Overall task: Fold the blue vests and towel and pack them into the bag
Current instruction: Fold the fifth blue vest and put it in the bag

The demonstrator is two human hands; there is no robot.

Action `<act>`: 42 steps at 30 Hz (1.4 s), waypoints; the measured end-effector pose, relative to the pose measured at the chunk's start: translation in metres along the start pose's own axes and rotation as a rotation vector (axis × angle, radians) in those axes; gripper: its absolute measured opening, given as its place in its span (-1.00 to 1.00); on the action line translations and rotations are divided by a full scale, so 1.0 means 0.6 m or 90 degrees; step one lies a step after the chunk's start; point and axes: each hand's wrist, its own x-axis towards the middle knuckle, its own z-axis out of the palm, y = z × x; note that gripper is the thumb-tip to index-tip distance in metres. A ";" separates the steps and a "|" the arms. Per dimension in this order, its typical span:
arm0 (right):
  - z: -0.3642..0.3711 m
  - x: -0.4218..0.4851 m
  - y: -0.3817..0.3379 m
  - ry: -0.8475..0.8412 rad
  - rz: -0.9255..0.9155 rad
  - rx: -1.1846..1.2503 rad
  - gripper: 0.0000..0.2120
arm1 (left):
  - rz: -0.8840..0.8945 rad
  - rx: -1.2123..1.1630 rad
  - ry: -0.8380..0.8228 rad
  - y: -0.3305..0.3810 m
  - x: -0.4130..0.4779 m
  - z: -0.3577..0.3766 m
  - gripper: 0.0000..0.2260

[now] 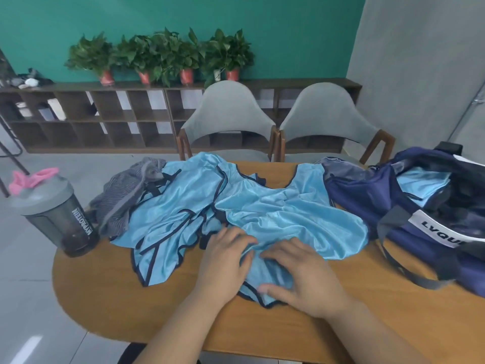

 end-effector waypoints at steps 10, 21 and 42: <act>0.013 0.010 0.033 0.082 0.165 0.099 -0.87 | -0.070 -0.176 -0.084 0.009 -0.007 -0.018 -0.63; -0.017 0.005 0.011 0.075 0.244 0.276 -0.83 | -0.051 -0.104 0.006 0.011 -0.013 -0.019 -0.77; 0.006 0.004 0.015 0.100 0.161 0.060 -0.88 | 0.176 0.061 0.015 0.035 -0.011 -0.015 -0.47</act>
